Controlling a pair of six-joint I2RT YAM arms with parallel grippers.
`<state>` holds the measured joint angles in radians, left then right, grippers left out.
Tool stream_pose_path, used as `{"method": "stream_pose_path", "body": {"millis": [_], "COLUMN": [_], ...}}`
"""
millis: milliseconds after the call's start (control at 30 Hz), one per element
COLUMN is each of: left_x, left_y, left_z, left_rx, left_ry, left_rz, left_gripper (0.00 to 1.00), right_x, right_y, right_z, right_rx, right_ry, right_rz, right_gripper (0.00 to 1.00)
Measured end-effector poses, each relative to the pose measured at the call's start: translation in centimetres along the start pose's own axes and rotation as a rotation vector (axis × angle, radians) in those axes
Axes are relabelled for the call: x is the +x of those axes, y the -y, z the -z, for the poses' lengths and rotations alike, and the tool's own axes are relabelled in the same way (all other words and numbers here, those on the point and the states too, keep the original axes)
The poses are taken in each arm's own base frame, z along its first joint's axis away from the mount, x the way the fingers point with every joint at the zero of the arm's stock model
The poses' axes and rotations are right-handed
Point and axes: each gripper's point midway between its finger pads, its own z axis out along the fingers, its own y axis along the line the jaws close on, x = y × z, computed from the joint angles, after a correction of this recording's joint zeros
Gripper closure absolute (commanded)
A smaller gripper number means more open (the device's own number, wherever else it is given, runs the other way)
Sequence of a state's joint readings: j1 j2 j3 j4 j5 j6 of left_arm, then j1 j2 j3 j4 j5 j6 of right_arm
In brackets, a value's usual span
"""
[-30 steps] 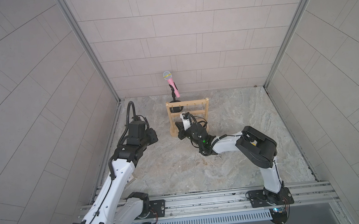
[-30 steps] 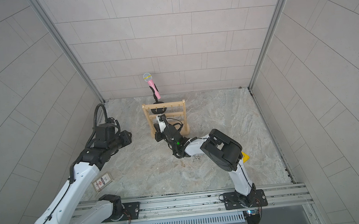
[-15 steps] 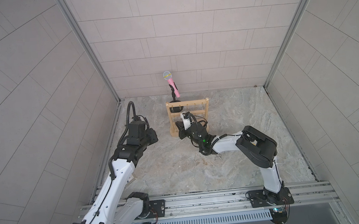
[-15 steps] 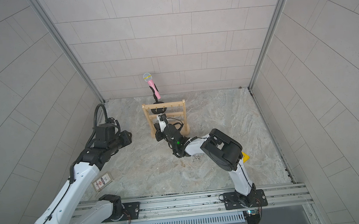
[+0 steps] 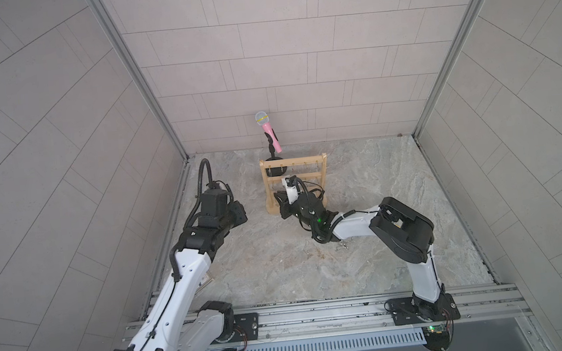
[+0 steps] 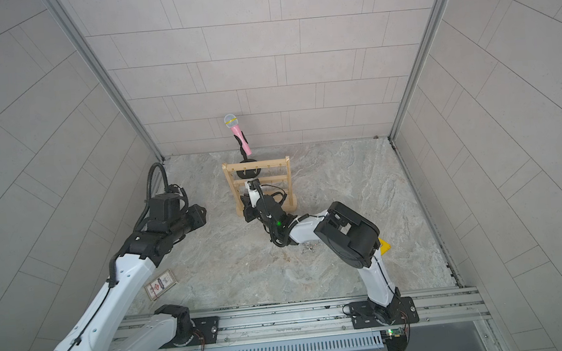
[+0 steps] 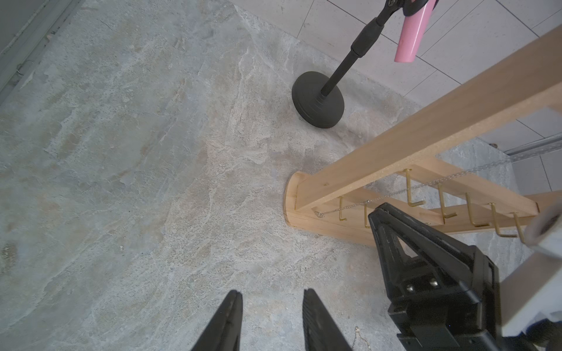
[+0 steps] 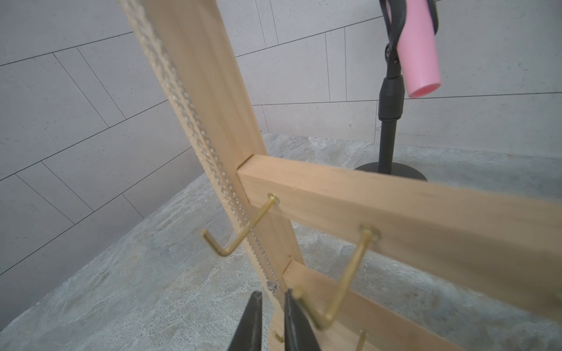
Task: Hang the necklace on the jewelry display stand
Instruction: Hang the necklace on the stand.
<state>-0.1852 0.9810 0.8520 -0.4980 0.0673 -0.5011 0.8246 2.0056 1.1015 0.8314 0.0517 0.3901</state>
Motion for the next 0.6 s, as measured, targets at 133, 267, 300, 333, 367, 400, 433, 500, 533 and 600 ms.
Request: {"method": "stream_pose_path", "body": {"millis": [133, 267, 300, 333, 367, 400, 433, 500, 533, 600], "left_x": [0.0, 0.1, 0.1, 0.2, 0.2, 0.3, 0.5, 0.8, 1.1, 1.8], "left_y": [0.0, 0.1, 0.1, 0.1, 0.1, 0.2, 0.4, 0.7, 1.0, 1.9], "left_z": [0.0, -0.2, -0.3, -0.3, -0.4, -0.4, -0.5, -0.6, -0.7, -0.6], "left_rx": [0.001, 0.004, 0.004, 0.005, 0.005, 0.008, 0.012, 0.015, 0.020, 0.035], "left_ry": [-0.002, -0.008, -0.010, -0.012, -0.015, -0.018, -0.025, -0.040, -0.051, -0.075], "left_rz": [0.000, -0.001, -0.001, -0.001, -0.001, -0.003, -0.008, -0.018, -0.027, -0.052], "left_gripper": [0.62, 0.62, 0.62, 0.62, 0.62, 0.62, 0.62, 0.62, 0.62, 0.62], "right_x": [-1.1, -2.8, -3.2, -3.4, -3.6, -3.7, -3.7, -3.4, -3.0, -2.3], "right_y": [-0.4, -1.0, -1.1, -1.2, -1.3, -1.3, -1.3, -1.2, -1.2, -0.9], "right_z": [0.7, 2.5, 3.0, 3.5, 4.1, 4.7, 5.3, 6.7, 7.5, 9.1], "right_rx": [-0.012, -0.033, -0.037, -0.043, -0.049, -0.053, -0.057, -0.062, -0.063, -0.059], "right_ry": [0.001, 0.010, 0.011, 0.007, 0.002, -0.003, -0.014, -0.051, -0.076, -0.133], "right_rz": [0.000, -0.002, -0.001, 0.001, 0.002, 0.003, 0.004, 0.008, 0.012, 0.019], "right_gripper": [0.80, 0.76, 0.76, 0.75, 0.75, 0.74, 0.74, 0.73, 0.73, 0.71]}}
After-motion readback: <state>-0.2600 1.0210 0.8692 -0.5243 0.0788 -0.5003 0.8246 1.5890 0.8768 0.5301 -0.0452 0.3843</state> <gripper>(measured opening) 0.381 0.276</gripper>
